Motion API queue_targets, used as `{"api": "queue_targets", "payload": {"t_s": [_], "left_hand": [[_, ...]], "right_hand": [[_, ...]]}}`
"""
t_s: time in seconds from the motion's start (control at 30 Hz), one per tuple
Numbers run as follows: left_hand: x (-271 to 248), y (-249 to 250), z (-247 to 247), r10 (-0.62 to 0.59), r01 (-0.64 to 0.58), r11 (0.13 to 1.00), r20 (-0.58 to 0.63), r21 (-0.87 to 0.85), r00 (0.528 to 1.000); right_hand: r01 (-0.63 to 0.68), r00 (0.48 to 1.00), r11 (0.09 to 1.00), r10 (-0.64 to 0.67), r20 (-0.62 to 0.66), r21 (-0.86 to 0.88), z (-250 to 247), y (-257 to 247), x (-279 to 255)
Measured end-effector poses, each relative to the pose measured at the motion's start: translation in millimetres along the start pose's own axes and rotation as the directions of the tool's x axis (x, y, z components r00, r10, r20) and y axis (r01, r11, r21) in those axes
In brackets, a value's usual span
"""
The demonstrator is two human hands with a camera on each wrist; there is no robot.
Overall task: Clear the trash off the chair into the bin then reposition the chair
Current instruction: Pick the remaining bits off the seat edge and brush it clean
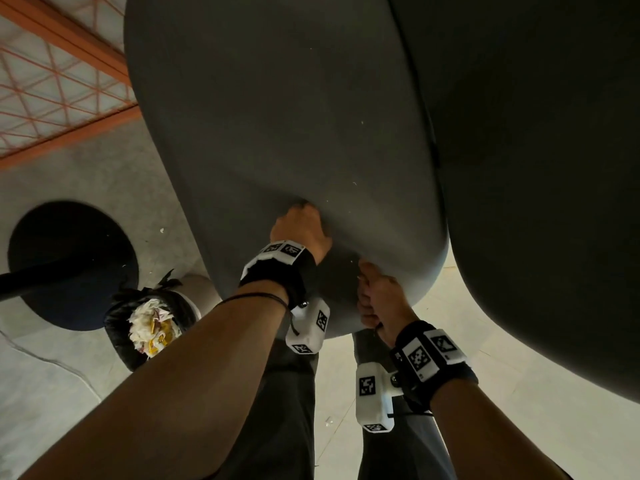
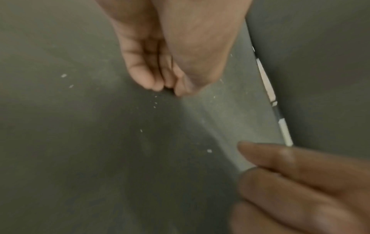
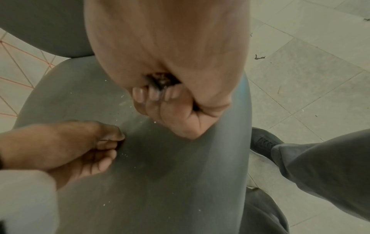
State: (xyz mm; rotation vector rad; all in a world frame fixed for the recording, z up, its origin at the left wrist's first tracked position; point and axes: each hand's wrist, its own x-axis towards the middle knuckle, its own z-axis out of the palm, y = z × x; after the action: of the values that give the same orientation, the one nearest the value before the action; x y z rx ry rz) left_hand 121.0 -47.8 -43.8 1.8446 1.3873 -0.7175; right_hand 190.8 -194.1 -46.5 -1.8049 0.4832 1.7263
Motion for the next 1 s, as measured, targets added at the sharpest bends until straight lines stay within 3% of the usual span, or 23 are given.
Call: {"api": "queue_targets", "payload": {"t_s": [0.2,0.3,0.47,0.57,0.67,0.87,1.0], "left_hand": [[-80.9,2.8,15.9,0.213,-0.166,0.925,0.105,-0.341,0.972],[-127.0,4.6,27.6,0.235,-0.193,0.917,0.084,-0.349,0.968],[-178.2,-3.2,43.3,0.079,-0.135,0.926,-0.171,-0.353,0.982],[-207.8,-15.9,43.6,-0.002,-0.096,0.926,-0.259,-0.365,0.966],[-235.1,-36.7,46.2,-0.013,-0.138,0.9,-0.344,-0.412,0.939],[-274.7,-99.3,73.6,-0.067,-0.162,0.773,-0.333,-0.614,0.941],[-313.7,-150.0,102.3,-0.144,-0.163,0.635,-0.323,-0.755,0.935]], "right_hand": [[-0.022,0.998,0.998,0.025,0.052,-0.059,-5.1,-7.0,-12.5],[-0.016,0.99,0.987,0.038,0.133,-0.162,-3.8,-5.8,-21.8],[0.013,0.958,0.964,0.065,0.279,-0.267,7.2,6.8,-49.7],[-0.014,0.943,0.988,0.063,0.327,-0.152,27.1,20.7,-72.7],[-0.043,0.95,0.999,0.036,0.309,0.014,47.4,44.7,-80.5],[-0.096,0.96,0.995,0.091,0.265,0.006,82.7,95.6,-87.2],[-0.045,0.964,0.976,0.098,0.246,-0.213,116.7,127.3,-88.5]]}}
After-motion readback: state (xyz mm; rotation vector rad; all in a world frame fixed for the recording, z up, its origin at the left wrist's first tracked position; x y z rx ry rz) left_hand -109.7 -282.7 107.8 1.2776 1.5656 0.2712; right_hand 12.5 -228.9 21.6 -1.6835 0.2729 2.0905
